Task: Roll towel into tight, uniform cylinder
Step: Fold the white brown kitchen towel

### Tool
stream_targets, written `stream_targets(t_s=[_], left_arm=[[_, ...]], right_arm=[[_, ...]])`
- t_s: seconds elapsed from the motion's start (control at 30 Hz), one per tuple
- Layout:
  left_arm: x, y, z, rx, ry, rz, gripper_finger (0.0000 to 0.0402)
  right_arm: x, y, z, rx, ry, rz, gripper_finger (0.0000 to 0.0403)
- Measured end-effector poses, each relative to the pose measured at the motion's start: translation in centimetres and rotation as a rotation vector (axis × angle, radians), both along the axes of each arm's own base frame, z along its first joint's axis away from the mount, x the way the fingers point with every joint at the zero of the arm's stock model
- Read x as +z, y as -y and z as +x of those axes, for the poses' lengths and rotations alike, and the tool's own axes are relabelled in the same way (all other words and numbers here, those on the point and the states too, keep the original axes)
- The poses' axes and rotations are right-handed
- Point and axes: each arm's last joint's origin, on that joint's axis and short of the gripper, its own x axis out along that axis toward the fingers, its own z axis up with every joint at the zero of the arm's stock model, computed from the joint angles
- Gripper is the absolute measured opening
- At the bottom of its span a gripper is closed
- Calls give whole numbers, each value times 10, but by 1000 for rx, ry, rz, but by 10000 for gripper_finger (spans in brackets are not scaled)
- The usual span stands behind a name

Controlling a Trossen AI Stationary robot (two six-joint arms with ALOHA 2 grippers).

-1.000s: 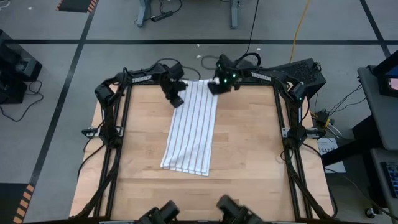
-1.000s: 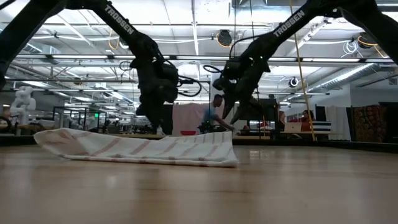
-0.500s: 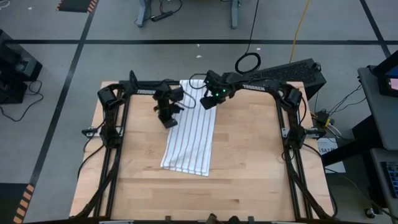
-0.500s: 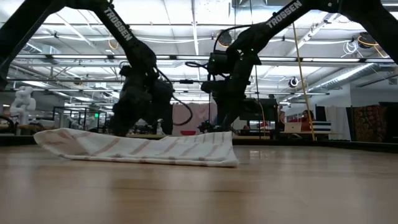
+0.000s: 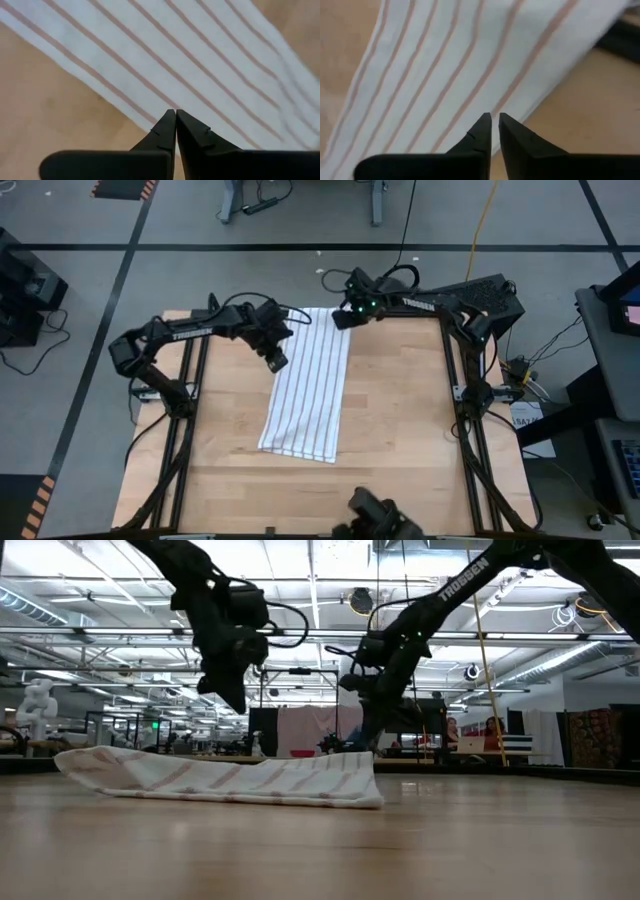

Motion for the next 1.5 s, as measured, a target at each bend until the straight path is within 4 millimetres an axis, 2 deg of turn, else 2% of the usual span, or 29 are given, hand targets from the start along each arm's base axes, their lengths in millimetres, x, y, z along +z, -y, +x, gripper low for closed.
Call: stream_targets(t_s=[0.07, 0.17, 0.3, 0.43, 0.73, 1.03, 1.3, 1.4, 1.5], left_arm=[[-1, -1, 2, -9, -1, 42, 17], [-17, -2, 6, -13, -5, 29, 17], [-35, 1, 4, 12, -52, -32, 17], [-47, 6, 0, 2, -63, -76, 17], [-81, 25, -9, 36, -56, -122, 17], [-96, 46, -11, 28, -69, -165, 17], [-101, 62, -4, 82, 0, -232, 17], [-94, 60, 3, 96, 33, -266, 17], [-82, 56, 14, 84, 94, -292, 17]], right_arm=[[-3, 12, -7, -62, 9, 10, 14], [-1, 34, -20, -185, 65, 5, 6], [19, 61, -38, -355, 141, 23, 4], [33, 79, -45, -369, 216, 32, 1], [-7, 82, -29, -306, 190, 146, 1], [-43, 87, -22, -331, 107, 120, 0], [-41, 99, -31, -352, 137, 79, 0], [-23, 97, -36, -297, 191, 99, 0], [2, 85, -43, -236, 165, 92, 0]])
